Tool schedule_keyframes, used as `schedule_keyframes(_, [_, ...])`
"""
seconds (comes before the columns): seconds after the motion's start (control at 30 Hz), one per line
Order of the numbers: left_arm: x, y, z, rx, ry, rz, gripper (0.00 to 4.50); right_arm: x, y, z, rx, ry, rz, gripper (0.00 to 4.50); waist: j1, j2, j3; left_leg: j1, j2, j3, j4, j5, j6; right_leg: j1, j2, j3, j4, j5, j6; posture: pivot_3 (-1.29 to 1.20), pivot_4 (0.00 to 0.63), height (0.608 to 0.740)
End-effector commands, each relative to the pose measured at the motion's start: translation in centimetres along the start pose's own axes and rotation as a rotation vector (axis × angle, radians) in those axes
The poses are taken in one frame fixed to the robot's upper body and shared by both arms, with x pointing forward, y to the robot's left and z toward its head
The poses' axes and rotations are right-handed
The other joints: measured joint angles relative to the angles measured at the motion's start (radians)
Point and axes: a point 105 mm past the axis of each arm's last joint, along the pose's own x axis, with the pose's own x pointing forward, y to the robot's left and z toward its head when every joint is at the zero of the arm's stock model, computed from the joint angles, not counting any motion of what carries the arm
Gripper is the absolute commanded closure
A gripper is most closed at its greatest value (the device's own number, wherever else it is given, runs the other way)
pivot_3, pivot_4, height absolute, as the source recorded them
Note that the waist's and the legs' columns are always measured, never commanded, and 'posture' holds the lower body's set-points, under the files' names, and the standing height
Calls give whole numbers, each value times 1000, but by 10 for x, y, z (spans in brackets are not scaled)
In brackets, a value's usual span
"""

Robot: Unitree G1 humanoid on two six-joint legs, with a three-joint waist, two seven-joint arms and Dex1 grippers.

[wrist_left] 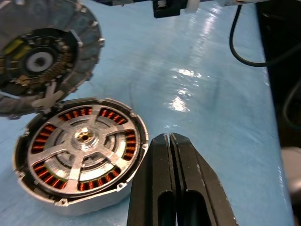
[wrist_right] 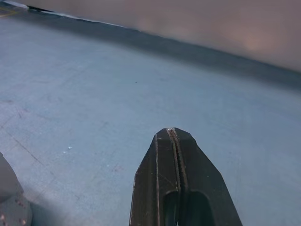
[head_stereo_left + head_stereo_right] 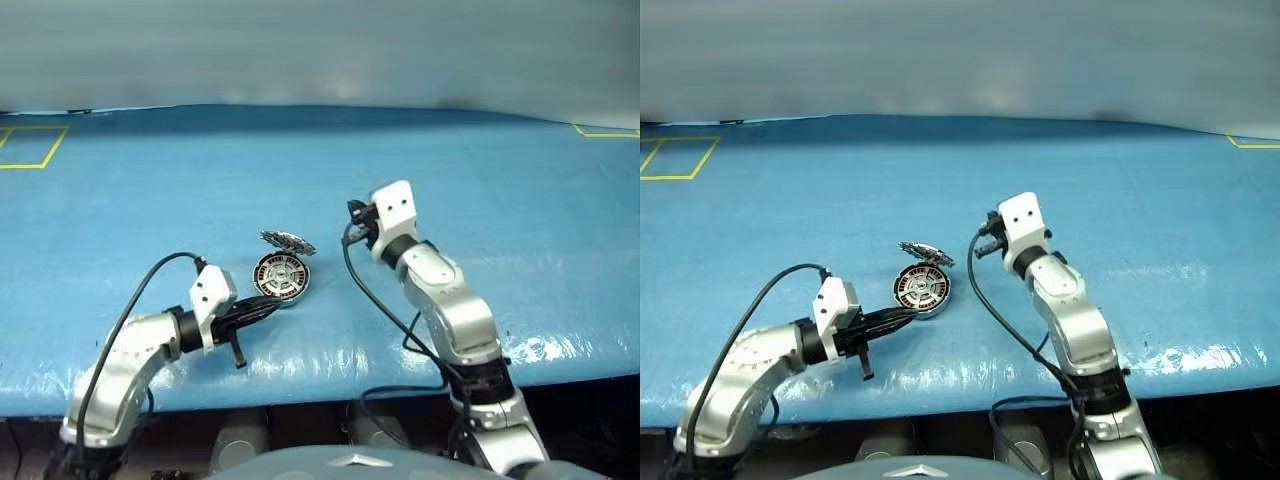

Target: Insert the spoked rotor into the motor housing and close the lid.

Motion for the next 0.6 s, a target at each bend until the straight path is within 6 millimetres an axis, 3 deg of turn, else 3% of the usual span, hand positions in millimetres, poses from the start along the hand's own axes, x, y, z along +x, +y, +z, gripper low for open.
schedule_keyframes(0.03, [-3,-8,6,21,-110,95,4436,17,4,13,-57,-20,96,4500,1,0,0,0,0,0,0,0,0,0,0,0,0,0,0,0,150,740])
schedule_keyframes(0.17, [-6,-17,-12,-38,-160,193,4436,33,19,12,-96,4,266,4500,0,0,0,0,0,1,0,0,0,1,-1,1,-3,1,1,0,150,740])
schedule_keyframes(0.3, [-9,-11,-26,-112,-236,336,4436,42,37,1,-73,55,422,4500,-3,1,-1,0,0,1,-1,0,0,1,0,0,-3,1,1,0,150,740])
schedule_keyframes(0.5, [-7,-9,-36,-116,-301,425,4436,39,69,-2,-28,65,604,4500,-4,1,-1,0,0,1,-1,0,0,1,0,1,-3,1,1,0,150,740])
schedule_keyframes(0.6, [-5,-8,-36,-116,-324,435,4436,28,90,-5,35,69,709,4500,-5,1,-1,0,0,1,-1,0,0,1,0,1,-3,1,1,0,150,740])
